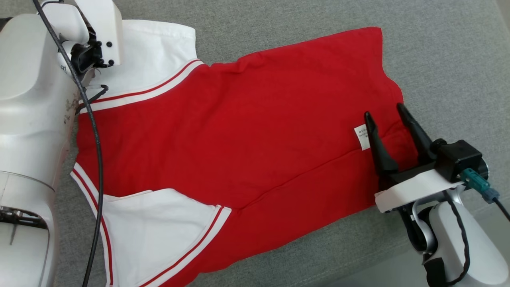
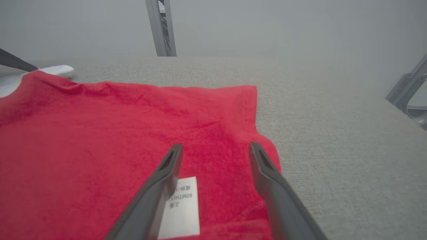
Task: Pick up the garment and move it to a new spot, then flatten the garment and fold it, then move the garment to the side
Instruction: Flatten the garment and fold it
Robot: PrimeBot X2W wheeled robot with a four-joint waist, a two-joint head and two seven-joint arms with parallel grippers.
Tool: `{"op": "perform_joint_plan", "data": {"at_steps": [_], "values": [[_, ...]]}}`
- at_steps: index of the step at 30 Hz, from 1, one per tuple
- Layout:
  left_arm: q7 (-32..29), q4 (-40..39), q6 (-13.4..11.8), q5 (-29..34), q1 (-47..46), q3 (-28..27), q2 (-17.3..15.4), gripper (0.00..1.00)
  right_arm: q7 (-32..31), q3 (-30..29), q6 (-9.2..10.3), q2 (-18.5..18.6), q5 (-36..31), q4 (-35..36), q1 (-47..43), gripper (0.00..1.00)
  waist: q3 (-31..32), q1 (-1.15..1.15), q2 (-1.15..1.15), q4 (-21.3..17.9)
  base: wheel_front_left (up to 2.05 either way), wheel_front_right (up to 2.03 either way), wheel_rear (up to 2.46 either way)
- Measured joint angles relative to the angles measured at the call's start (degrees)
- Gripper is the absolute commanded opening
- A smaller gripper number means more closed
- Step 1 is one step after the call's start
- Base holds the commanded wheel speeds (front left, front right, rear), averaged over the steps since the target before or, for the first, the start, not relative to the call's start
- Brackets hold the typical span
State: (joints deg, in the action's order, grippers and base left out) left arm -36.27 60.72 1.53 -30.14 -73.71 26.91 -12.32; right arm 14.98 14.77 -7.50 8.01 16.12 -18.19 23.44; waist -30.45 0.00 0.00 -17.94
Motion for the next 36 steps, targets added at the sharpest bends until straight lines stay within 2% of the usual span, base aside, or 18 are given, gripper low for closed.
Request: {"op": "perform_joint_plan", "data": {"at_steps": [5, 9, 12, 17, 21, 24, 28, 36], "values": [[3.0, 0.0, 1.4, 0.0, -0.2, 0.4, 0.4, 0.0, 0.0, -1.9, 0.0, 0.1, 0.3, -0.4, 1.3, 1.0, 0.4, 0.0, 0.0, 1.1, 0.0, 0.0, 0.0], [5.1, -0.2, 2.4, -0.2, -0.4, 0.6, 0.9, 0.0, -0.1, -1.5, 0.01, 0.3, 5.1, -7.1, 4.8, 1.0, 1.2, 0.0, 0.0, 2.0, 0.0, 0.0, 0.0], [5.6, -0.2, 3.0, -0.6, -0.4, 0.8, 1.1, 0.0, -5.7, 1.4, 0.01, 1.7, 10.0, -12.3, 10.7, 1.0, 1.9, 0.0, 0.0, 2.7, 0.0, 0.0, 0.0], [6.1, -0.4, 3.6, -0.9, -0.4, 1.5, 2.0, 0.0, -18.9, 5.5, 0.01, 6.4, 15.7, -17.3, 21.6, 1.0, 2.3, 0.0, 0.0, 4.0, 0.0, 0.0, 0.0], [6.3, -0.7, 4.2, -1.2, -0.4, 1.9, 2.4, 0.0, -28.1, 8.4, 0.01, 9.3, 17.6, -20.2, 28.4, 1.0, 2.4, 0.0, 0.0, 5.0, 0.0, 0.0, 0.0], [6.3, -0.8, 4.5, -1.2, -0.4, 2.5, 2.6, 0.0, -33.6, 10.8, 0.01, 10.1, 19.0, -22.3, 31.8, 1.0, 2.4, 0.0, 0.0, 5.5, 0.0, 0.0, 0.0], [6.0, -1.1, 4.7, -1.2, -0.4, 3.3, 3.0, 0.0, -38.6, 13.1, 0.01, 11.3, 20.0, -26.2, 35.2, 1.0, 2.2, 0.0, 0.0, 6.2, 0.0, 0.0, 0.0], [5.7, -2.2, 5.3, -1.6, -0.7, 4.8, 4.2, 0.0, -43.6, 15.3, 0.01, 12.3, 23.8, -33.0, 40.1, 1.0, 1.7, 0.0, 0.0, 8.0, 0.0, 0.0, 0.0]]}}
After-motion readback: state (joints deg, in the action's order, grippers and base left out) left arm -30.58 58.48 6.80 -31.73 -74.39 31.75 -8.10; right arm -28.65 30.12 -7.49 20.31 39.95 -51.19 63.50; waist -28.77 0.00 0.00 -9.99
